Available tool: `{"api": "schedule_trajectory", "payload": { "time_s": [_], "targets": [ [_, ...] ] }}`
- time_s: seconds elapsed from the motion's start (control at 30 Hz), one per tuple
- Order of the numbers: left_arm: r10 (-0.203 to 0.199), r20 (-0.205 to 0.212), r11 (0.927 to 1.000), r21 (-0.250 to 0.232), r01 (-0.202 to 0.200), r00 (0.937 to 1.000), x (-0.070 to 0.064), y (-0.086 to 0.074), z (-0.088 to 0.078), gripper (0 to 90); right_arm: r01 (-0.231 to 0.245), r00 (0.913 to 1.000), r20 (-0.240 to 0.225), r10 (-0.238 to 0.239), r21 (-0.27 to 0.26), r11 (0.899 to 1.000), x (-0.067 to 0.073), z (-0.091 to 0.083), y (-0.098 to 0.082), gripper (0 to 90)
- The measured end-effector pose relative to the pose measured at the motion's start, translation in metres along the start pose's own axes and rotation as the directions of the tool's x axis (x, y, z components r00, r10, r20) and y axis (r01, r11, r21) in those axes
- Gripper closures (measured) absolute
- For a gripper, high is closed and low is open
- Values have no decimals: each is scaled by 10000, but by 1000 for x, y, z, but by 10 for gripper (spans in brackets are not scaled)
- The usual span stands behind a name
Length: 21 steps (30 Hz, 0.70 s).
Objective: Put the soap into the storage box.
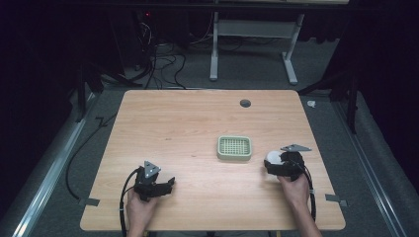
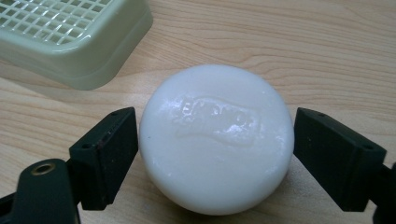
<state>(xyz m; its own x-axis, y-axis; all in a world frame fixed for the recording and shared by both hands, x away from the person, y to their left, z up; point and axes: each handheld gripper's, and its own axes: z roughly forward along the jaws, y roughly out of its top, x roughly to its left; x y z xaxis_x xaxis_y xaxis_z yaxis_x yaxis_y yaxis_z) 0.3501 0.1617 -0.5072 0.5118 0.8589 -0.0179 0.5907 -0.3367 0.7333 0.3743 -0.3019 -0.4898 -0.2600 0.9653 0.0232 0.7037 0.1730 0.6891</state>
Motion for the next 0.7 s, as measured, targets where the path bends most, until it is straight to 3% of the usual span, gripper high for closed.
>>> {"api": "schedule_trajectory", "payload": {
  "time_s": [0.7],
  "targets": [
    [-3,1,10000,-2,3,10000,0,0,0,198,180,9998,60,-180,-37,9998,2,2,0,237]
  ]
}}
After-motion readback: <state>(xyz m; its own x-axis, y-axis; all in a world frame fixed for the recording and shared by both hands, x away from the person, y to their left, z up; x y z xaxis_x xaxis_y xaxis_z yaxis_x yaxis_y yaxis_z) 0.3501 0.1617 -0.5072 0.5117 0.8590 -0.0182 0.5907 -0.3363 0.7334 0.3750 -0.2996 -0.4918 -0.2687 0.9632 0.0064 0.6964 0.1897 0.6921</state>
